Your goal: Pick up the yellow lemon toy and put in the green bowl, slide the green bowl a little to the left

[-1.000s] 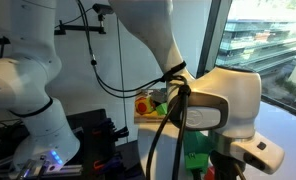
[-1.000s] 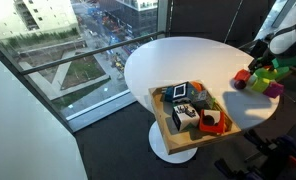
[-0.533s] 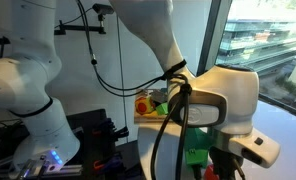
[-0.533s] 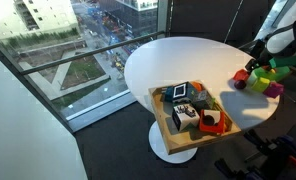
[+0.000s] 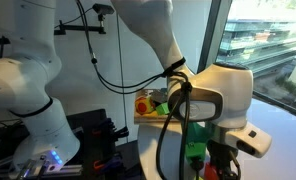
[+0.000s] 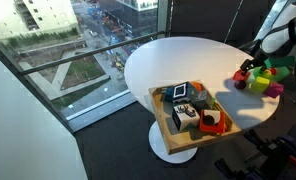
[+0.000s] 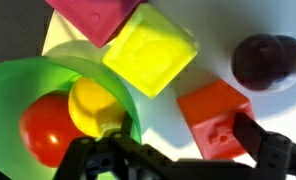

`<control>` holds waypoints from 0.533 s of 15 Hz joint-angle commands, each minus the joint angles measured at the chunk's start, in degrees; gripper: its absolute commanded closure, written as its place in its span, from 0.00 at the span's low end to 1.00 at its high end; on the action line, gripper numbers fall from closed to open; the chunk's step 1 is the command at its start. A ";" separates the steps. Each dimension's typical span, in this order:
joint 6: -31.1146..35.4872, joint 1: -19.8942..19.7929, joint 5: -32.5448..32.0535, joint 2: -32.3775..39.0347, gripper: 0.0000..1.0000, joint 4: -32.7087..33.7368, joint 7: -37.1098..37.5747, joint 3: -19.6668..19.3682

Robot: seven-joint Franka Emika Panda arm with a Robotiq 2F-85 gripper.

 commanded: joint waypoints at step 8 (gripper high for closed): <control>0.17 -1.01 3.55 -2.48 0.00 -2.50 -3.52 3.28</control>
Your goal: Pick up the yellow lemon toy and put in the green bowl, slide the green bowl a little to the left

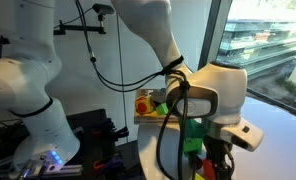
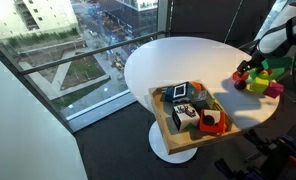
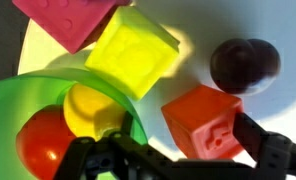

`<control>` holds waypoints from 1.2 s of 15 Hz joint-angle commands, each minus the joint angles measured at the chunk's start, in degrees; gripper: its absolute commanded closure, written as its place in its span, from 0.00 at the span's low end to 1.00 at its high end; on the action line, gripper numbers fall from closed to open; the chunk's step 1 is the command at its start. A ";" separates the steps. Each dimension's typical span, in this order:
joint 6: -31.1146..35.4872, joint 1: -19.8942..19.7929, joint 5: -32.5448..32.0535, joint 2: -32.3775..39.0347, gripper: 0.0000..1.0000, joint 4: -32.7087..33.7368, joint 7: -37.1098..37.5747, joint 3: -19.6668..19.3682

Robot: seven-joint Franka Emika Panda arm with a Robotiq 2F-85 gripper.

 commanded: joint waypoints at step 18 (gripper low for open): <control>0.20 -1.19 7.13 -5.57 0.00 -4.49 -6.95 4.61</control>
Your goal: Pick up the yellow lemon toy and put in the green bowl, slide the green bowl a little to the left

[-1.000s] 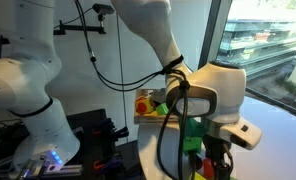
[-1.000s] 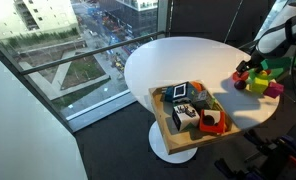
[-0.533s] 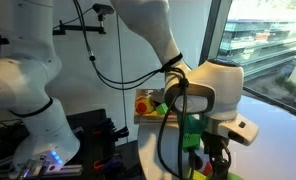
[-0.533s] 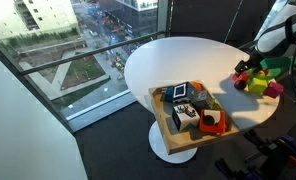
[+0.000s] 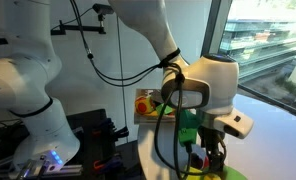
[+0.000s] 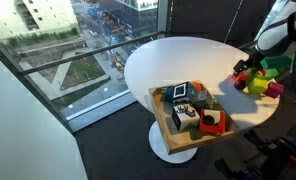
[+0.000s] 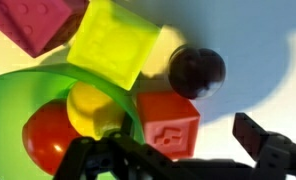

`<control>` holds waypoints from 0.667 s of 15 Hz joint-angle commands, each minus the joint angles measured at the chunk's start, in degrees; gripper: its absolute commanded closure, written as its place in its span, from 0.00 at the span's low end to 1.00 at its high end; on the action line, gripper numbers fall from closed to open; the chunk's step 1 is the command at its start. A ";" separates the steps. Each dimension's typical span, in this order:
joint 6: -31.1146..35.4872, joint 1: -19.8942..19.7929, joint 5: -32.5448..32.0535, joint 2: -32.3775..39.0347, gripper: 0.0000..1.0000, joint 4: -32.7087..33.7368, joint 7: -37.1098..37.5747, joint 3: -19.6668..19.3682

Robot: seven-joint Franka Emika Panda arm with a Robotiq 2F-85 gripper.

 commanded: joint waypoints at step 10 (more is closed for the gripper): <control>0.44 -0.61 3.67 -3.78 0.00 -3.65 -4.41 2.96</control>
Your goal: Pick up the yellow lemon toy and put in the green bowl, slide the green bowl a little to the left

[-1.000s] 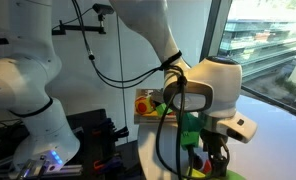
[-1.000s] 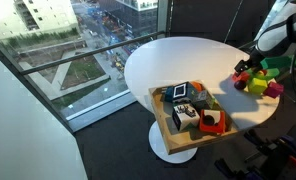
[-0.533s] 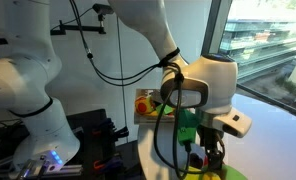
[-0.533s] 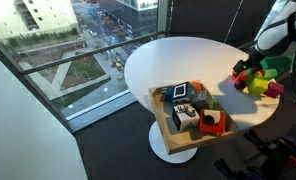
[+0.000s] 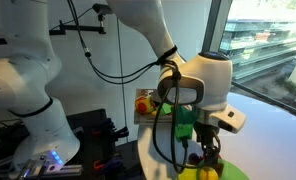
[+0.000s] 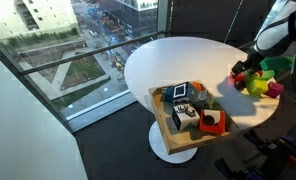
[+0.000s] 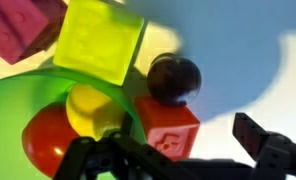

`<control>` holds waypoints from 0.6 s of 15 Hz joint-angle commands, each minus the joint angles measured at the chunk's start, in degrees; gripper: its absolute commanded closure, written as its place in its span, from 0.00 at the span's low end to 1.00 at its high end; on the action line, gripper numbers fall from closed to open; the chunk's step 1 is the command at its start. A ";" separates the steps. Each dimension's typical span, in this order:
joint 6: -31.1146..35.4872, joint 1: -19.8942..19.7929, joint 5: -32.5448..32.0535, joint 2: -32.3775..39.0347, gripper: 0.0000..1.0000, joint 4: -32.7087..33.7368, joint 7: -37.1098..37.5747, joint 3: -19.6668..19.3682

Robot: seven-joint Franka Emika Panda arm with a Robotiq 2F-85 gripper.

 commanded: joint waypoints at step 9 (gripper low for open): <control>0.97 0.22 1.20 -3.67 0.00 -3.99 -3.13 2.55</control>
